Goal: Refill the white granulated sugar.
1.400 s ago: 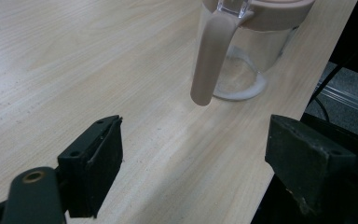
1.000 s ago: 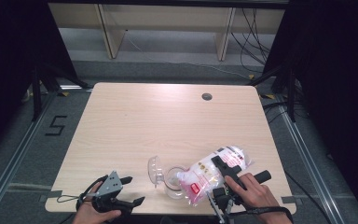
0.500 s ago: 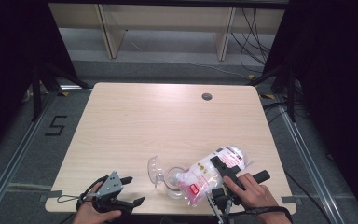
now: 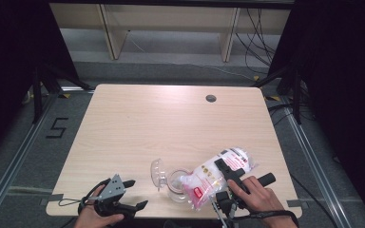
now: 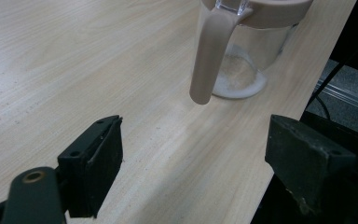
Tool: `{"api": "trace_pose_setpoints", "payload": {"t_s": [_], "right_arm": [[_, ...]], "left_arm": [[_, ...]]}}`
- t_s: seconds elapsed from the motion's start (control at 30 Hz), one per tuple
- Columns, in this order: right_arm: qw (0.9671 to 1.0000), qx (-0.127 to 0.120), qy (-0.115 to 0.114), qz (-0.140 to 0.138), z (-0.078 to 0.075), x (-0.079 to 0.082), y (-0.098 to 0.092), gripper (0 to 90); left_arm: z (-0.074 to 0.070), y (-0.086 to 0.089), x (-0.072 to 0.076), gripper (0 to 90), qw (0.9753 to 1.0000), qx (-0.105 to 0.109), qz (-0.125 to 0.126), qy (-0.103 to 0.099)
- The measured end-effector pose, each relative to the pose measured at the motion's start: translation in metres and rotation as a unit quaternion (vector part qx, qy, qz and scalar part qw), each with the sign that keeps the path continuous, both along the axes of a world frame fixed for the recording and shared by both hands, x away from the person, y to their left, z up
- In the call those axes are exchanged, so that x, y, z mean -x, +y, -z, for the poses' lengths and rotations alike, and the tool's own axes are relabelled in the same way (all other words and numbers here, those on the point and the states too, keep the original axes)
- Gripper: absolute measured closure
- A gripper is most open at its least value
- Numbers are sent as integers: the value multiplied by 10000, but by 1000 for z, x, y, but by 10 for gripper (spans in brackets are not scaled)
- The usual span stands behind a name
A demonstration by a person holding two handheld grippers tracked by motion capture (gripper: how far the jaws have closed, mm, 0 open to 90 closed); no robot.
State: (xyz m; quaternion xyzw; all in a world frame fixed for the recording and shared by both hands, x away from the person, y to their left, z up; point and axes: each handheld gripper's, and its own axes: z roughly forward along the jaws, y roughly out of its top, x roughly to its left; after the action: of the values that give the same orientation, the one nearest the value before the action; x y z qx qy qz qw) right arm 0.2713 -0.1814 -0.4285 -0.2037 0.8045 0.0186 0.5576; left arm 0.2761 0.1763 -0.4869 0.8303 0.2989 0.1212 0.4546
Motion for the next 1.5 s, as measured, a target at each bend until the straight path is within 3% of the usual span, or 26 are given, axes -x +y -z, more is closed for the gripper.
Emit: {"api": "trace_pose_setpoints", "payload": {"t_s": [0.03, 0.07, 0.23, 0.27, 0.37, 0.47, 0.57, 0.6, 0.63, 0.93, 0.97, 1.03, 1.2, 1.23, 1.3, 1.5], "right_arm": [[10000, 53, -10, -46, 0, 0, 0, 508], [9994, 267, -59, -197, -3, -2, 2, 509], [9995, 258, -45, -175, -3, -2, 2, 509], [9999, 103, -23, -28, 0, 0, 2, 510], [9994, 275, -54, -178, -3, -2, 3, 511], [9996, 253, -48, -114, -3, -1, 2, 511], [9992, 300, -123, -244, -4, -2, 3, 511], [9995, 233, -102, -172, -4, -1, 2, 511], [9999, 89, -48, -77, -1, 0, 1, 512], [9996, 209, -102, -151, -3, -1, 3, 513], [9999, 108, -89, -76, -2, 0, 2, 513], [9996, 216, -100, -167, -3, -1, 2, 513], [9998, 135, -84, -101, -2, 0, 2, 514], [9995, 266, -91, -166, -3, -1, 2, 514], [9999, 106, -27, -96, -1, 0, 1, 514], [9998, 145, -81, -110, -3, 0, 2, 515]], "left_arm": [[0, 0, 0, 186, 10000, -21, -7, -13], [0, 0, 0, 185, 10000, -9, 7, -9], [0, 0, -1, 185, 9999, -10, 78, -73], [0, 1, -1, 185, 10000, -31, 70, -60], [0, 0, 0, 185, 10000, 34, 20, 3], [0, 0, 0, 185, 10000, 20, 11, -7], [0, 0, 0, 185, 10000, -2, 11, -10], [1, -1, 0, 185, 10000, 72, 13, 20], [0, 0, 0, 185, 10000, 4, 9, -9], [0, 0, 0, 185, 10000, 46, 4, -5], [0, 0, 0, 185, 10000, 47, -1, -4], [0, 0, 0, 185, 10000, 57, 7, -5], [0, 0, 0, 185, 10000, 31, 12, -8], [0, 0, 0, 185, 10000, 13, 13, -8], [0, 0, 0, 186, 10000, 27, -2, -7], [0, 0, 0, 185, 10000, 23, 6, 6]]}}
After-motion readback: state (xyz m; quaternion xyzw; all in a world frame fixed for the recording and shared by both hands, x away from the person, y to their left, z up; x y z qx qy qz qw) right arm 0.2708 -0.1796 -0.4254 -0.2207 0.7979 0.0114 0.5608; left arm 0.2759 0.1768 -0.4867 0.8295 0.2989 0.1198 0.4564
